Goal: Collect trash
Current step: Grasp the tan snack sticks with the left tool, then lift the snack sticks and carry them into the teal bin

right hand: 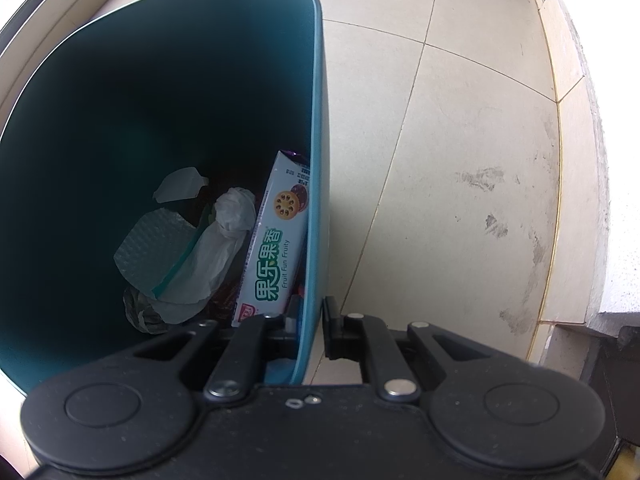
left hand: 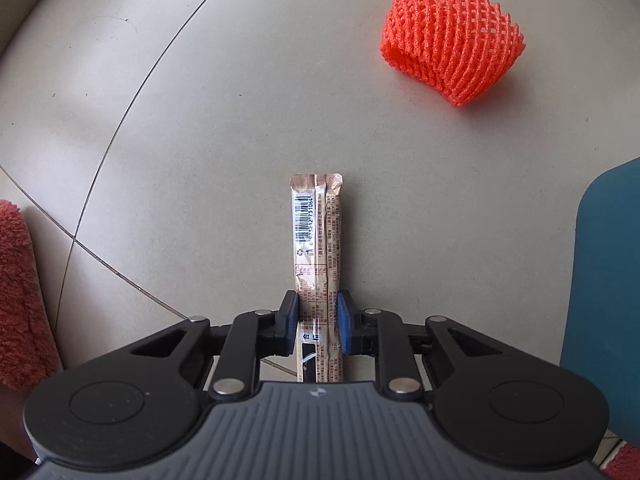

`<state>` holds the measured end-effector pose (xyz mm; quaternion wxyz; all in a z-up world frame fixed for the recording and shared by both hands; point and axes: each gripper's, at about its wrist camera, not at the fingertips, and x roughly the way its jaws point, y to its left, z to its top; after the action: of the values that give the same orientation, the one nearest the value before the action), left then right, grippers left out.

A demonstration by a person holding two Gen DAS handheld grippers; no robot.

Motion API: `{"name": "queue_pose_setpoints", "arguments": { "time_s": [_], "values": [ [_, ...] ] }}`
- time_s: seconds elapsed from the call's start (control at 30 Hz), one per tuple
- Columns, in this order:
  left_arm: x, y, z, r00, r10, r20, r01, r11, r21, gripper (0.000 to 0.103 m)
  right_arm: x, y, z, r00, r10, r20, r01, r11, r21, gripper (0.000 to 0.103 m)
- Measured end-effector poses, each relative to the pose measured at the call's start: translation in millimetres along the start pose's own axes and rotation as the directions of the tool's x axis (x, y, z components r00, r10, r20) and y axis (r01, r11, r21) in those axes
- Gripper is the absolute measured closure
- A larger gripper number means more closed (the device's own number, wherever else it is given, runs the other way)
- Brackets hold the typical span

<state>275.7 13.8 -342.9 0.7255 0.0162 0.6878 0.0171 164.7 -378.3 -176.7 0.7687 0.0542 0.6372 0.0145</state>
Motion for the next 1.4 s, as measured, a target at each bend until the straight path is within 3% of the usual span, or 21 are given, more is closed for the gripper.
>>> {"name": "queue_pose_setpoints", "arguments": {
  "time_s": [0.3, 0.57, 0.8, 0.93, 1.03, 1.13, 1.3, 1.4],
  "values": [
    [-68.8, -8.8, 3.9, 0.996, -0.042, 0.075, 0.045, 0.998, -0.046, 0.084, -0.7, 5.5, -4.4, 0.999, -0.022, 0.027, 0.022, 0.999, -0.027, 0.096],
    [-191.5, -26.1, -9.3, 0.979, -0.093, 0.181, 0.095, 0.995, -0.001, 0.084, -13.6, 11.1, -10.8, 0.998, -0.025, 0.065, 0.03, 0.997, -0.068, 0.095],
    [-319.8, -57.2, -38.2, 0.937, -0.158, 0.313, 0.129, 0.985, 0.111, 0.084, -25.5, 19.3, -19.6, 0.99, -0.052, 0.134, 0.071, 0.987, -0.143, 0.095],
    [-369.6, -102.2, -50.1, 0.912, -0.209, 0.354, 0.135, 0.966, 0.221, 0.084, -30.1, 20.9, -20.1, 0.985, -0.062, 0.159, 0.088, 0.983, -0.161, 0.095],
    [-375.6, -143.6, -49.1, 0.905, -0.244, 0.349, 0.138, 0.943, 0.302, 0.084, -32.8, 17.4, -17.3, 0.984, -0.06, 0.17, 0.085, 0.986, -0.145, 0.096],
    [-356.1, -184.6, -43.7, 0.915, -0.258, 0.311, 0.139, 0.924, 0.358, 0.084, -35.6, 12.0, -14.6, 0.984, -0.048, 0.171, 0.071, 0.989, -0.129, 0.096],
    [-303.1, -240.7, -35.7, 0.949, -0.219, 0.227, 0.111, 0.905, 0.41, 0.084, -35.2, 10.8, -16.4, 0.983, -0.052, 0.174, 0.074, 0.989, -0.125, 0.096],
    [-269.9, -258.2, -27.2, 0.969, -0.168, 0.181, 0.083, 0.913, 0.399, 0.084, -36.4, 6.7, -15.7, 0.985, -0.032, 0.169, 0.048, 0.995, -0.091, 0.096]
  ]
}}
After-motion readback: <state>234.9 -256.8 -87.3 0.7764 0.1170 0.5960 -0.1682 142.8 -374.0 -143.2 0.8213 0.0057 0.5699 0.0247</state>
